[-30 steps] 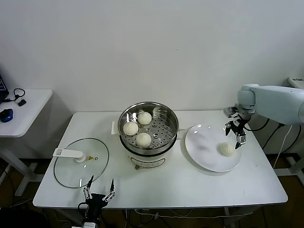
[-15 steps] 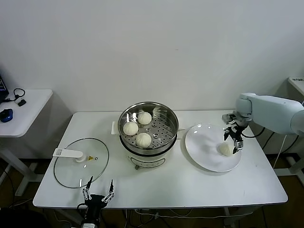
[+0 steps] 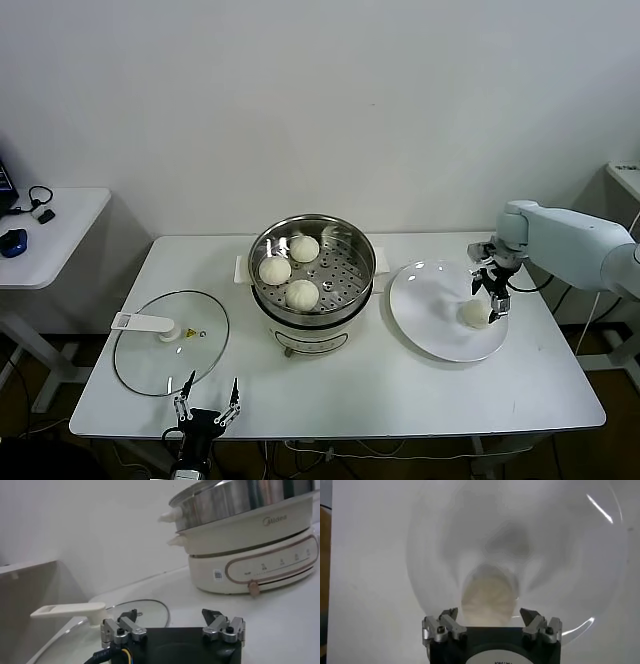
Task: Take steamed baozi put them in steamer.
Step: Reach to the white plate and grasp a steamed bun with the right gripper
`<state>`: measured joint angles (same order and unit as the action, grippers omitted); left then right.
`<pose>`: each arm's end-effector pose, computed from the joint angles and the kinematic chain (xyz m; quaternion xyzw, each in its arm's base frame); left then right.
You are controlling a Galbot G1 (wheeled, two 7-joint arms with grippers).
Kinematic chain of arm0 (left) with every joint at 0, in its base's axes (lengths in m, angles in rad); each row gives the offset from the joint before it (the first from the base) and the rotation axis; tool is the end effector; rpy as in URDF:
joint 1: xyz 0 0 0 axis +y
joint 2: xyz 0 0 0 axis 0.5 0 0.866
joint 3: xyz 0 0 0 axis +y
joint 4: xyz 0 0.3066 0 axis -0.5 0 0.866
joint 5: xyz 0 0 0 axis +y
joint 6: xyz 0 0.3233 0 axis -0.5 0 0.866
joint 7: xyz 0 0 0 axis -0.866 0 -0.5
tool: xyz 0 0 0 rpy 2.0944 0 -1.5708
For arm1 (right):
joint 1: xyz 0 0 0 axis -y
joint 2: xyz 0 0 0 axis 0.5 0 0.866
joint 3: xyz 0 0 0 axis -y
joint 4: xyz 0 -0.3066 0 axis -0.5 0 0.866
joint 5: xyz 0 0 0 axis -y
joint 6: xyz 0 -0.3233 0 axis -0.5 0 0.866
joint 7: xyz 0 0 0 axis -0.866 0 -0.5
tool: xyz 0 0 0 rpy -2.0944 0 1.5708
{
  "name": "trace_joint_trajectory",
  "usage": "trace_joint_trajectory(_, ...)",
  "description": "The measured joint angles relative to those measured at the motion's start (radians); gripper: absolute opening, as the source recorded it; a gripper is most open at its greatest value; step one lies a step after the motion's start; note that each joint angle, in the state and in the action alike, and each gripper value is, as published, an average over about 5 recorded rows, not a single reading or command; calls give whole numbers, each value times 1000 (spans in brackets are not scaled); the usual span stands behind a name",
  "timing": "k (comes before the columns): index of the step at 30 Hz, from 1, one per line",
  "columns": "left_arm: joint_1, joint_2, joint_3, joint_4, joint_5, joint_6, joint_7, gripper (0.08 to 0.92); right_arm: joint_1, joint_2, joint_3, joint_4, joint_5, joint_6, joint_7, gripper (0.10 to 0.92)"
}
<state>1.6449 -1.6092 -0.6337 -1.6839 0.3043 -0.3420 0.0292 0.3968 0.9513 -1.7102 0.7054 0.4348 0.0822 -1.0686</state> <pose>0.1113 0.0249 -0.4039 -0.0188 -0.9853 -0.1483 0.0822 0.5253 -0.1864 -0.1970 0.5200 -0.4532 0.5251 0.4984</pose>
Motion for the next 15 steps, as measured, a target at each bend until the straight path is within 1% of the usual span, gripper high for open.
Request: trace_joint_trajectory(15, -1, 0, 0, -2, 1, 2, 1, 823, -23, 0, 27, -11, -19, -8, 4, 823)
